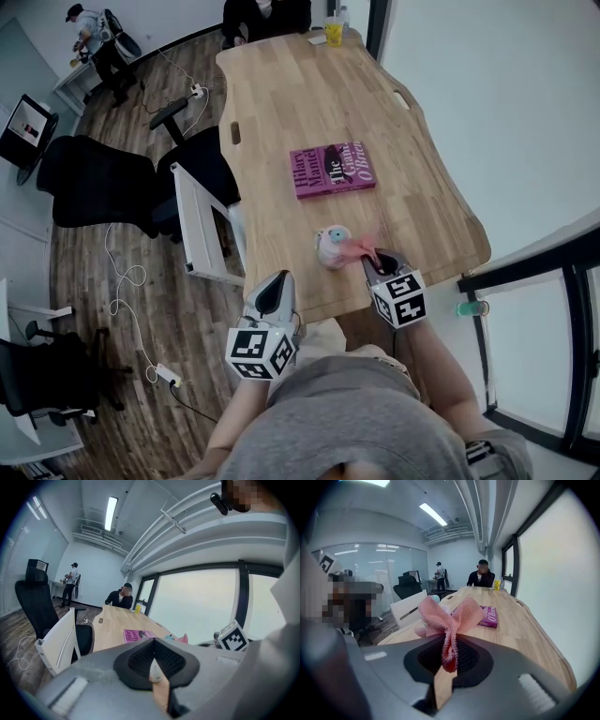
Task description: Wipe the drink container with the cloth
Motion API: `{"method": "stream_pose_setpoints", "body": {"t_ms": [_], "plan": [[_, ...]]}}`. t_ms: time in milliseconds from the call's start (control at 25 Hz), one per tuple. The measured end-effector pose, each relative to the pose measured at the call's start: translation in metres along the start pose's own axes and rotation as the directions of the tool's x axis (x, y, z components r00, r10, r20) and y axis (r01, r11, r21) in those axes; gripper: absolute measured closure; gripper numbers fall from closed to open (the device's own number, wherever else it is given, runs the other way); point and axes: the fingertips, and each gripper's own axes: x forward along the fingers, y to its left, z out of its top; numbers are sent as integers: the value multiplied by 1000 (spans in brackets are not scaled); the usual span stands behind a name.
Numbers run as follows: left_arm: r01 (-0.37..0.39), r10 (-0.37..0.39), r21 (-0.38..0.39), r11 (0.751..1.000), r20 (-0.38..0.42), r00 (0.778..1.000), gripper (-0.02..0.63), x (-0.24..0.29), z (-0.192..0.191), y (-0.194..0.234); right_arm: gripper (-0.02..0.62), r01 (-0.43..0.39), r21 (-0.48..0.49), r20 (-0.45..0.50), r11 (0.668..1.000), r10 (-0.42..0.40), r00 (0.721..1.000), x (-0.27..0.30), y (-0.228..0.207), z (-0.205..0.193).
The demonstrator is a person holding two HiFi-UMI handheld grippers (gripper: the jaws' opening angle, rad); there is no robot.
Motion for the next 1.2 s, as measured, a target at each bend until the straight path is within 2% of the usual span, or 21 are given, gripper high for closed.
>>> {"method": "stream_pose_setpoints", "body": {"t_ms": [720, 1200], "plan": [[-21, 21, -2, 1000, -7, 1000, 604, 8, 2, 8, 566, 19, -70, -92, 997, -25, 995, 37, -9, -16], [-14, 14, -2, 1000, -28, 1000, 603, 19, 2, 18, 566, 11, -82, -200, 997, -28, 979, 63, -11, -48]]}}
